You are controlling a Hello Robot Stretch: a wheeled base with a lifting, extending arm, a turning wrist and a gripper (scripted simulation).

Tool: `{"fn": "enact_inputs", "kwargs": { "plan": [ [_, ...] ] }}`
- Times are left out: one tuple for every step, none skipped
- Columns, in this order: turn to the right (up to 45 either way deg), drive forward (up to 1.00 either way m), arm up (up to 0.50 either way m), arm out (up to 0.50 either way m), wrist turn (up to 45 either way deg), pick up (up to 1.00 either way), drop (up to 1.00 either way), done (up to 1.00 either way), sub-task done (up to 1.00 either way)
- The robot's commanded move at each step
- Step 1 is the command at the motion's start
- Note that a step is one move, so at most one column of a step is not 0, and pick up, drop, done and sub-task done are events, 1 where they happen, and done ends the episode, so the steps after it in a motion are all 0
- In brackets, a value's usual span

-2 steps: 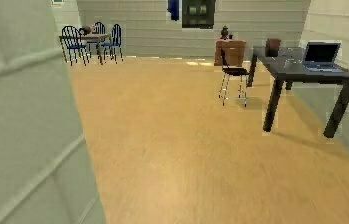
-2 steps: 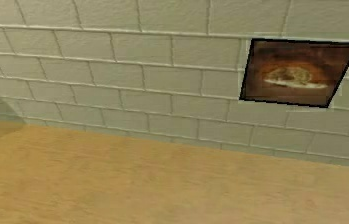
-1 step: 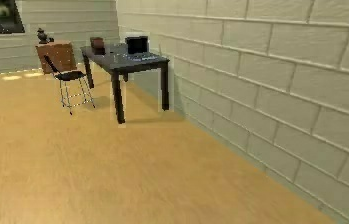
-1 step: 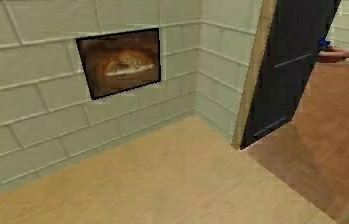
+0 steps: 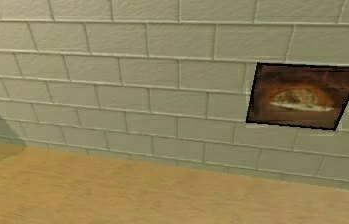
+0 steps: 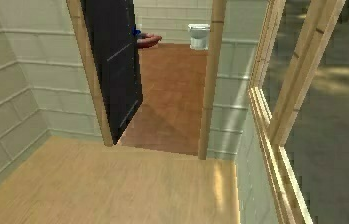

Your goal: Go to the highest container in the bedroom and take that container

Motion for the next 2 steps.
{"fn": "enact_inputs", "kwargs": {
  "plan": [
    [9.0,0.0,0.0,0.0,0.0,0.0,0.0,0.0,0.0],
    [0.0,0.15,0.0,0.0,0.0,0.0,0.0,0.0,0.0]
  ]
}}
